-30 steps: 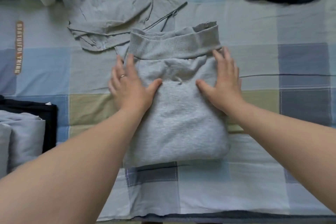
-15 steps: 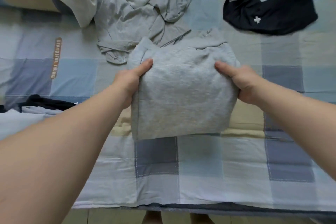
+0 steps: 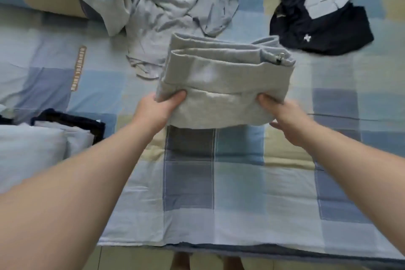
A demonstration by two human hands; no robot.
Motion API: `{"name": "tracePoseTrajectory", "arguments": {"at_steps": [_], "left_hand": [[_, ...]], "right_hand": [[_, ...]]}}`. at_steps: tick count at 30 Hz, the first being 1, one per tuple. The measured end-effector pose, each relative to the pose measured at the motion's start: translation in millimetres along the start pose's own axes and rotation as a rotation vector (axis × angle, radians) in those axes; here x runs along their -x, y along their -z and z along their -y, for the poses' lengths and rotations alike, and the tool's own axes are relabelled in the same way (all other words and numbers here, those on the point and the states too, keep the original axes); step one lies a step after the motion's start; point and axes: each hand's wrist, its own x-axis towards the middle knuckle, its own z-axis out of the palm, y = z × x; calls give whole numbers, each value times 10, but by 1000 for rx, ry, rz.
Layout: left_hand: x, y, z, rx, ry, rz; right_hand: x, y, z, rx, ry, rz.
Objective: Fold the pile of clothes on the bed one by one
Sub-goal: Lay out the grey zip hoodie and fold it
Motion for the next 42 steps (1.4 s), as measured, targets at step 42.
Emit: {"name": "tracePoseTrajectory", "arguments": {"at_steps": [42], "left_hand": [[-1054, -762, 1168, -1096, -605, -10]], "right_hand": [[-1154, -652, -1083, 1027, 756, -212]]}}
